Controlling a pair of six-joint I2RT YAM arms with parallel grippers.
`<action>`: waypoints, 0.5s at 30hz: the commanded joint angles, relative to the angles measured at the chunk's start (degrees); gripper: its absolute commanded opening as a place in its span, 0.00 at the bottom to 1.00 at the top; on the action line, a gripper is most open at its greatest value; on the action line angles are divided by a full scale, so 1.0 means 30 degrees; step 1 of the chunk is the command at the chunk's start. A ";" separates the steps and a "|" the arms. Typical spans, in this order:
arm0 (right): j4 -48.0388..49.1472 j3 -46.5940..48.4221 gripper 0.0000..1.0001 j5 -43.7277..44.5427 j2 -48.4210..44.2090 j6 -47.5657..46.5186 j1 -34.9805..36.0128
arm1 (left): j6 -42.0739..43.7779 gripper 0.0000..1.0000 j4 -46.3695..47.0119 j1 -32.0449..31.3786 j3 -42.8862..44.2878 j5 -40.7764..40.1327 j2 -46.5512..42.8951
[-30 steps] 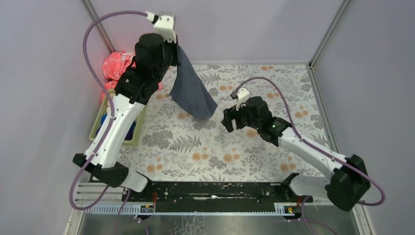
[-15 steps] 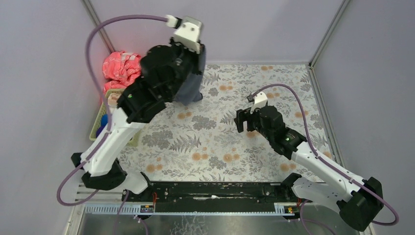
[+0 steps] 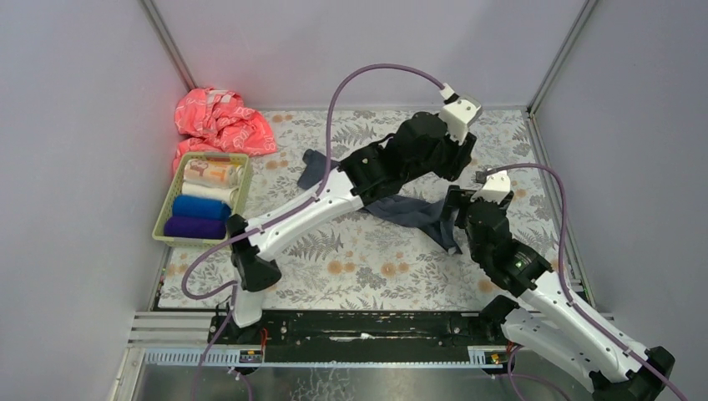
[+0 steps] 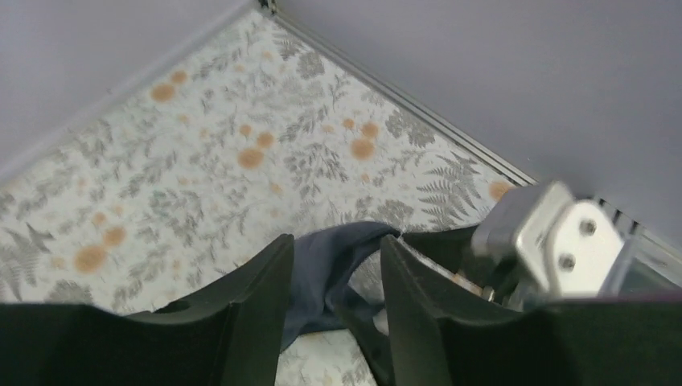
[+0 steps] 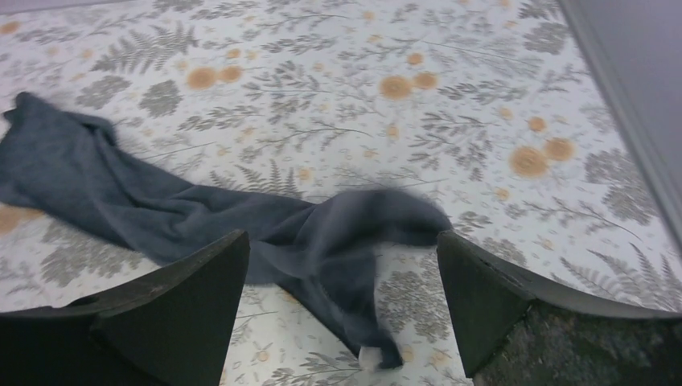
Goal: Roll the towels
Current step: Flatten out the towel at the center of the board.
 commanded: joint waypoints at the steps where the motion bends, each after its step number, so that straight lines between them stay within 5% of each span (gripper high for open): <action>1: -0.1041 -0.0031 0.93 0.3161 -0.0584 0.1207 -0.0075 | -0.0893 0.53 0.3130 0.0210 -0.3828 -0.0117 -0.3639; 6: 0.1461 -0.0956 0.93 0.0417 -0.0478 -0.0305 -0.0096 | -0.3469 0.68 0.5389 0.2630 -1.2305 -0.1680 -0.9048; 15: 0.2513 -0.0553 0.93 -0.2482 0.3033 0.0052 -0.0074 | -1.0979 0.68 0.7292 1.4128 -2.2770 0.4476 -1.2035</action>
